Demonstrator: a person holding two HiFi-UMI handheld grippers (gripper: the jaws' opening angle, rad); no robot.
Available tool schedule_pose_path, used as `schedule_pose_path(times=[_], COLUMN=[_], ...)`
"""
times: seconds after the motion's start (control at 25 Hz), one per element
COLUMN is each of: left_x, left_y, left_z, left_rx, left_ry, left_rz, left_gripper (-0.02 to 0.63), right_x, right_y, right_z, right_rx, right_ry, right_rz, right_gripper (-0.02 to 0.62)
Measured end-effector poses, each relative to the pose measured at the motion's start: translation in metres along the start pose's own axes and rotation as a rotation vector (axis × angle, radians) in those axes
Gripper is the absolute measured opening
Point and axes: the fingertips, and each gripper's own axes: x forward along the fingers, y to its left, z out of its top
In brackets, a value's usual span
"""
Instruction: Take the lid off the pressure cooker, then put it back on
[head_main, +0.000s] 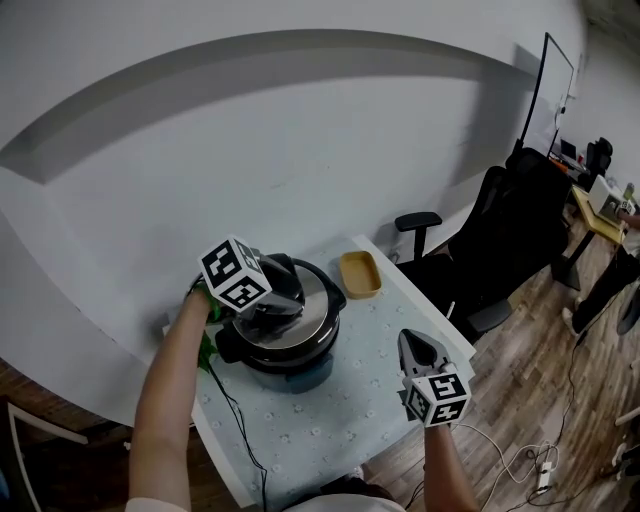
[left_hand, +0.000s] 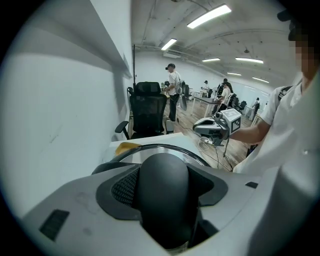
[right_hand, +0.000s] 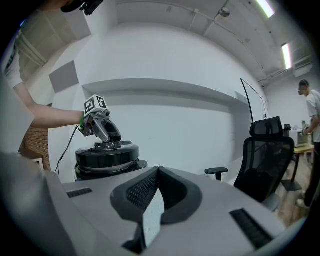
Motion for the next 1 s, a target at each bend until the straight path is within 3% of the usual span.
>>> schedule_pose_path(times=[0.4,0.64,1.0], left_x=[-0.005,0.004,0.018], left_y=[-0.009,-0.011,-0.012], left_z=[0.003,-0.007,-0.016], left_rx=[0.109,0.143,0.144], left_ry=[-0.038,0.01,0.012], left_rz=[-0.132,-0.132,-0.136], left_gripper=[0.278,0.278,0.277], right_x=[-0.011,-0.015,-0.012], right_y=[-0.003,-0.001,0.003], right_z=[-0.002,-0.005,-0.013], right_rx=[-0.023,-0.028,-0.024], right_ry=[0.03,0.037,0.058], right_rz=[-0.05,-0.062,-0.061], right_gripper=[0.002,0.002,0.002])
